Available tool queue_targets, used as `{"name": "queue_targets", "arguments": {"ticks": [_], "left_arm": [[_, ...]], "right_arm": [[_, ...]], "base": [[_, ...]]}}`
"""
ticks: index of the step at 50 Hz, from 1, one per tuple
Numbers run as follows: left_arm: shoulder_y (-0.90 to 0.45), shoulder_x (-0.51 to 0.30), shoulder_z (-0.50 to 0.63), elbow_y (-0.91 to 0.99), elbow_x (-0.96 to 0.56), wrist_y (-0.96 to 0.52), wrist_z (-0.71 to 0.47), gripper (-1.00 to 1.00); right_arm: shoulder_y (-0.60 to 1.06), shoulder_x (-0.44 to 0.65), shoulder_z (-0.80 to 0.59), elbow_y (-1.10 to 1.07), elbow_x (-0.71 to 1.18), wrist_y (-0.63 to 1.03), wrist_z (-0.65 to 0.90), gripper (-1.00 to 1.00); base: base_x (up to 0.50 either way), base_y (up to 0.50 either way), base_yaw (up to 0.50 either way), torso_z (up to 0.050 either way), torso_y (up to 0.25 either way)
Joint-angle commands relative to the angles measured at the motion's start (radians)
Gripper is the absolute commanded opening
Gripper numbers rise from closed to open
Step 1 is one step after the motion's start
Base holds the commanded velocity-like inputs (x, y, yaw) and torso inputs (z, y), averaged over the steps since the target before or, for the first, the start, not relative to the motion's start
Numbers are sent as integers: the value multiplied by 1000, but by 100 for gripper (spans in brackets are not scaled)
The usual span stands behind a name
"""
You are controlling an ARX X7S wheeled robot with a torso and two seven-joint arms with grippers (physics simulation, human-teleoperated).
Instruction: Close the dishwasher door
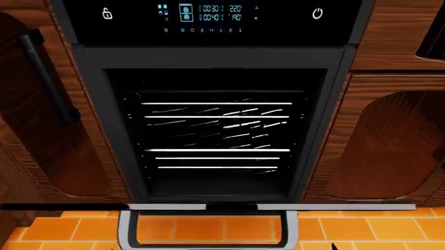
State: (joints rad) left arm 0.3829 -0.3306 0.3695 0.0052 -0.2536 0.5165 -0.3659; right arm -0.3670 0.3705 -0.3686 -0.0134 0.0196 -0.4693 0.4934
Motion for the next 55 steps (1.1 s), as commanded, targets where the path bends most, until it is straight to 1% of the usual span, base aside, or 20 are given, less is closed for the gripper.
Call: {"name": "queue_targets", "arguments": {"ticks": [1, 11, 36, 46, 55], "left_arm": [[1, -2, 3, -2, -1, 3, -2, 100], [0, -4, 5, -1, -2, 3, -5, 100], [-14, -6, 12, -13, 0, -11, -13, 100], [-41, -1, 23, -53, -22, -39, 1, 100], [-84, 18, 29, -133, -43, -54, 17, 100]], "right_arm": [[0, 2, -2, 1, 1, -2, 4, 100], [-2, 3, -2, -2, 4, -2, 9, 100], [4, 6, -11, 0, 36, 9, 2, 100], [30, 1, -22, 31, 70, 39, -19, 100], [61, -10, -34, 83, 94, 57, -39, 100]], "base": [[293, 8, 0, 0, 0], [264, 11, 0, 0, 0], [0, 0, 0, 0, 0], [0, 0, 0, 0, 0], [0, 0, 0, 0, 0]]}}
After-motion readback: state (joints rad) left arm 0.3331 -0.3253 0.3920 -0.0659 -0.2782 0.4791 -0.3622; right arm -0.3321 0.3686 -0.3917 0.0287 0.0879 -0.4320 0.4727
